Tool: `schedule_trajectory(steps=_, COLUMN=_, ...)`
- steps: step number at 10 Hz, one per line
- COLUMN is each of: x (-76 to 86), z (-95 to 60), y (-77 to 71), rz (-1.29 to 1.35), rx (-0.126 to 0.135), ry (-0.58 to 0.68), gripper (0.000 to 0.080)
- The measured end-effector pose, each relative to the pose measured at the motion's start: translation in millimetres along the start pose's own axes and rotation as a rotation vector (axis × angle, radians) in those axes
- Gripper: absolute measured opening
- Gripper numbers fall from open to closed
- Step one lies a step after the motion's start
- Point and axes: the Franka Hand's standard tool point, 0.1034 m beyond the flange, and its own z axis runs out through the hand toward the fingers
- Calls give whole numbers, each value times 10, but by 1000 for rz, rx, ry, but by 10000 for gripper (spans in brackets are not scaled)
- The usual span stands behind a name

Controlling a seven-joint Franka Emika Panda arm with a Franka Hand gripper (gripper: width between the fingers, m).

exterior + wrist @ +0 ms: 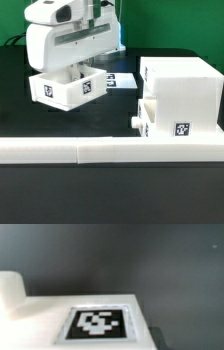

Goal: Assemble drawer

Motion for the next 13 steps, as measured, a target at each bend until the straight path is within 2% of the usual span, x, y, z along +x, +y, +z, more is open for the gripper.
schedule_trajectory(steps=2, x=89, z=-67, y=122, rz=-144, rx=-5, ry=-5, gripper=44)
schedule_trajectory(steps=3, x=132, z=-98, y=196, rz=-208, rx=-16, ry=-6, gripper=44)
schedule_trajectory(steps=9, x=97, z=-57, y=247, rz=-645, rx=-20, ry=-39, gripper=44)
schedule_trajectory(steps=10, x=135, z=-64, y=293, rz=-664, rx=-17, ry=-42, gripper=44)
schedule_trajectory(steps=13, x=341, z=-97, y=416, rz=-648, rx=-31, ry=-35, gripper=44)
